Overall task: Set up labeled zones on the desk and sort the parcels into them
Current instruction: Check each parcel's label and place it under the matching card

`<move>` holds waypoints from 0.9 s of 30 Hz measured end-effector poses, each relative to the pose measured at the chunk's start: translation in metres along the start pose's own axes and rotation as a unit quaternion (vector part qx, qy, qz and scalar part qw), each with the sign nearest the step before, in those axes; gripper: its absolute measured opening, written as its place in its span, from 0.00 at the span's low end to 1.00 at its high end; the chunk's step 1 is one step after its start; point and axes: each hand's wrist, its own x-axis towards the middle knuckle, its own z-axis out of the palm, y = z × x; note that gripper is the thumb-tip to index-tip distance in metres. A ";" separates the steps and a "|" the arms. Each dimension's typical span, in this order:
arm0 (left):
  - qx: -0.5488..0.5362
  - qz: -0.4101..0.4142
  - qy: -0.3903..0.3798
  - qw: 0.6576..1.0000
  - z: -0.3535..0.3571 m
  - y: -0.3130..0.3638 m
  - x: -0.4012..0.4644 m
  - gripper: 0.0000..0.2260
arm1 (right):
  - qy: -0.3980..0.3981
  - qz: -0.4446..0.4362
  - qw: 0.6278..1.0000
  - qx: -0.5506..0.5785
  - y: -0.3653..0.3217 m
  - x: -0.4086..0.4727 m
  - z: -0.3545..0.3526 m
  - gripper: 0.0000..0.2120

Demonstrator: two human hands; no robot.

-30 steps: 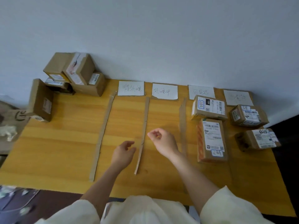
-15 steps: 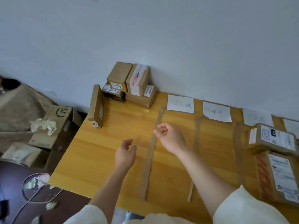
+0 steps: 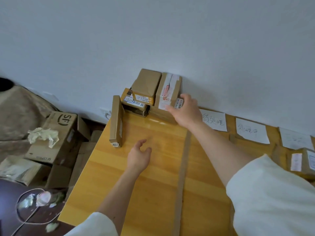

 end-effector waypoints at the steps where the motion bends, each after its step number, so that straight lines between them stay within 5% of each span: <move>1: 0.007 -0.007 -0.011 1.000 0.000 -0.004 0.003 0.18 | 0.011 0.007 1.000 0.003 -0.005 0.009 0.004 0.37; 13: 0.158 -0.024 -0.081 0.984 0.004 -0.031 0.024 0.25 | 0.047 0.084 0.995 0.025 -0.032 0.068 0.051 0.51; 20: 0.153 -0.030 -0.089 0.984 0.005 -0.027 0.023 0.26 | 0.082 0.060 0.994 0.050 -0.021 0.057 0.045 0.38; 27: 0.155 -0.033 -0.095 0.983 0.000 -0.029 0.019 0.25 | 0.128 0.067 0.950 0.275 0.016 -0.013 0.028 0.31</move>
